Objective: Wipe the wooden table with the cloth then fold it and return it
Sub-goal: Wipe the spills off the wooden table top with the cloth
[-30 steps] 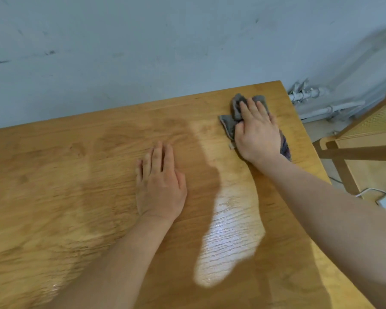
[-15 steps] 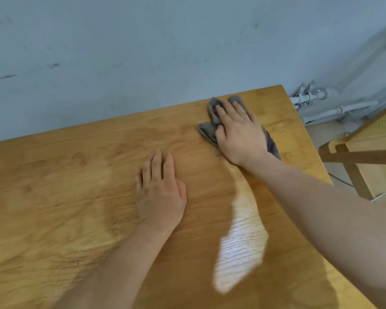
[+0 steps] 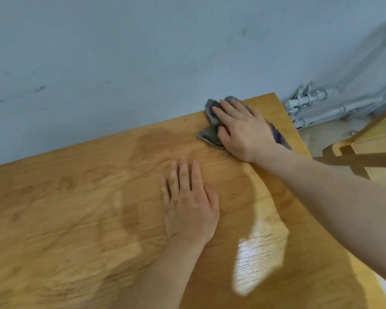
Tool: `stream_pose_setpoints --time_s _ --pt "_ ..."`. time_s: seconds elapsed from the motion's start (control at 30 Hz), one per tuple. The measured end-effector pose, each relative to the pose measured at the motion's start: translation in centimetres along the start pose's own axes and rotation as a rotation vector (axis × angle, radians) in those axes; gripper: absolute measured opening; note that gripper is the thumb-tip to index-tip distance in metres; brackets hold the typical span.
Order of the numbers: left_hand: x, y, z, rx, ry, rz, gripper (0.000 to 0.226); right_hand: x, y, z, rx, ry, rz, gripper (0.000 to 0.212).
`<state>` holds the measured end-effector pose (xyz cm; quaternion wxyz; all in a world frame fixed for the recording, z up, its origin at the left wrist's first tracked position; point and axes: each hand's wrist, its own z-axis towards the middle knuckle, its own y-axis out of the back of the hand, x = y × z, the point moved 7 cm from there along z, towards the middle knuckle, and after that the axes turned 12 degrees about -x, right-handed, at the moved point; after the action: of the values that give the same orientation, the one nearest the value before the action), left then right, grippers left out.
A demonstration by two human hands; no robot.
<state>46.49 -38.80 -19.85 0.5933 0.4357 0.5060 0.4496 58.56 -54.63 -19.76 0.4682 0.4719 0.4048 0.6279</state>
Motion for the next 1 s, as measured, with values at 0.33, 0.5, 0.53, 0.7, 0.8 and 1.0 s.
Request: stream_pose_setpoints --time_s 0.33,0.5,0.53,0.7,0.8,1.0 --pt "-0.1 0.1 0.0 0.006 -0.003 0.044 0.062 -6.9 1.7 -2.1 -0.056 -0.394 -0.059 0.058" --pt "-0.3 0.4 0.0 -0.005 0.004 0.043 0.059 -4.9 3.2 -8.4 -0.008 -0.337 -0.075 0.059" --pt "-0.3 0.5 0.0 -0.01 0.003 0.043 0.059 -4.5 3.4 -9.9 0.006 -0.323 -0.071 0.059" --pt "-0.3 0.4 -0.3 -0.006 0.0 0.049 0.058 -1.9 5.7 -19.1 -0.031 -0.309 -0.029 0.057" --pt "-0.6 0.6 -0.6 -0.021 -0.024 0.048 0.056 -1.1 7.1 -25.4 -0.039 -0.353 -0.045 0.056" --pt "-3.9 0.6 -3.2 0.03 -0.169 0.041 0.056 -2.0 9.6 -36.4 -0.065 -0.555 -0.128 0.058"
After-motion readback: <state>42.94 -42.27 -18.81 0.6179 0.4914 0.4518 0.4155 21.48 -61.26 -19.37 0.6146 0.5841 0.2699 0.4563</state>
